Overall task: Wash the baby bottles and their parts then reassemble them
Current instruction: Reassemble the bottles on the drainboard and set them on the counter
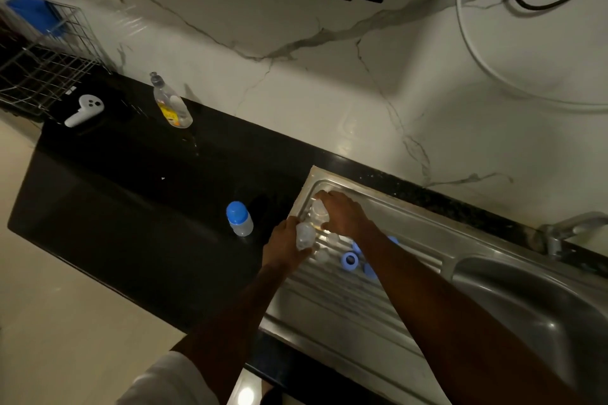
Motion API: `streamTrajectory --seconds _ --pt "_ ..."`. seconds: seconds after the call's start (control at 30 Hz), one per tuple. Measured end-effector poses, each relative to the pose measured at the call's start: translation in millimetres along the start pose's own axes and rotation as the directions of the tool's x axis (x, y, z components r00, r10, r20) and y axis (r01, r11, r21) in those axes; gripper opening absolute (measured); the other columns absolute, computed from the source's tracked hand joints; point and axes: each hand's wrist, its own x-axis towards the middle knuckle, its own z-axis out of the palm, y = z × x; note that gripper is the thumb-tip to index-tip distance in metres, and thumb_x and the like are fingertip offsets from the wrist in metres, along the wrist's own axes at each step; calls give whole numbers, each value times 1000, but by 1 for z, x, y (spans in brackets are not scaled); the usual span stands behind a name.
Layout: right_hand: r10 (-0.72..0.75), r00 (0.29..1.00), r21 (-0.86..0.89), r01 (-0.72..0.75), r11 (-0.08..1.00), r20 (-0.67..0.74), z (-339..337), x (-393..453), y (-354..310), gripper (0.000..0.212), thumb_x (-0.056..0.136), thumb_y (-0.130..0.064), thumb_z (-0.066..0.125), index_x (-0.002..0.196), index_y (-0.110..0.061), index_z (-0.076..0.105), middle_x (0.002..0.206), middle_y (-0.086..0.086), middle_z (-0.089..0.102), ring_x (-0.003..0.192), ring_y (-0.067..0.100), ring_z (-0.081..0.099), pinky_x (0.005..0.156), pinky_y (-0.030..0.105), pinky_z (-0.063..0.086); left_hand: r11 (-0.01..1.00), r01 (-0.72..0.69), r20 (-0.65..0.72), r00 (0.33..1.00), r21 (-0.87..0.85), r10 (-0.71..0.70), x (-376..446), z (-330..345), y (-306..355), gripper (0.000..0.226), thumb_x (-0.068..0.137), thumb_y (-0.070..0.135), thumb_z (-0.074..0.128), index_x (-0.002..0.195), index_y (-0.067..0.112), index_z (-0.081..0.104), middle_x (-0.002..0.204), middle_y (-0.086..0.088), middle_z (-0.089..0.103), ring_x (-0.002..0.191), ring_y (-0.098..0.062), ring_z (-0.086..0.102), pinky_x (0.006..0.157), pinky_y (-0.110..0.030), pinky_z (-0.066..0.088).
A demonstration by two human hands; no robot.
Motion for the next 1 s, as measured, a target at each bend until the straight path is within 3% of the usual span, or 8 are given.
streamTrajectory --seconds 0.27,0.33,0.43,0.53,0.6,0.7,0.87,1.0 --pt "20 1000 21 -20 1000 -3 -1 -7 8 91 86 -26 80 157 -19 24 160 11 31 144 29 36 110 41 39 998 -59 -14 998 -8 59 -5 -6 -4 55 81 41 79 128 33 50 125 9 59 116 -12 59 96 -40 54" --pt "106 984 54 -99 994 -143 -1 -15 9 87 84 -19 80 155 -19 29 155 11 36 135 28 46 102 36 45 995 -92 -63 994 -31 90 -9 -8 -4 57 80 44 80 127 34 50 125 10 59 116 -10 59 96 -38 53" --pt "190 897 81 -172 982 -400 13 -40 5 52 87 -13 73 135 -16 55 132 7 56 116 24 56 95 34 47 993 -108 -108 989 -51 102 -14 -11 -9 60 77 44 83 126 31 49 123 10 59 113 -9 59 96 -36 53" --pt "109 950 -54 -130 990 -292 52 -60 -1 30 91 -25 64 120 -21 66 117 3 63 110 23 59 94 35 47 997 -60 -43 997 -41 58 -18 -13 -12 65 75 38 85 126 25 48 125 5 58 112 -13 58 95 -37 54" --pt "93 986 -145 -113 983 -142 71 -65 -4 32 93 -34 59 123 -25 65 124 3 62 119 25 56 100 40 44 998 -54 -8 998 -19 54 -21 -14 -15 66 76 37 84 128 29 45 130 5 55 116 -15 57 96 -40 55" --pt "80 994 -224 -94 970 -74 83 -67 -9 34 95 -32 57 128 -25 62 131 5 59 124 28 52 101 43 38 998 -58 30 998 15 58 -20 -11 -17 65 82 40 79 134 33 41 136 3 53 122 -19 56 97 -46 54" --pt "156 980 -203 -179 963 -124 81 -73 -9 39 88 -23 64 127 -19 60 129 7 60 122 31 53 99 45 38 999 -47 22 999 26 46 -13 -6 -9 53 88 39 74 131 27 44 129 1 57 118 -17 57 92 -35 50" --pt "208 958 -242 -253 937 -197 73 -82 7 35 80 -22 71 115 -21 67 115 4 68 111 27 60 95 42 43 965 -149 -94 981 214 172 -18 -8 -15 95 73 62 81 145 23 35 144 -5 44 133 -23 42 100 -42 49"
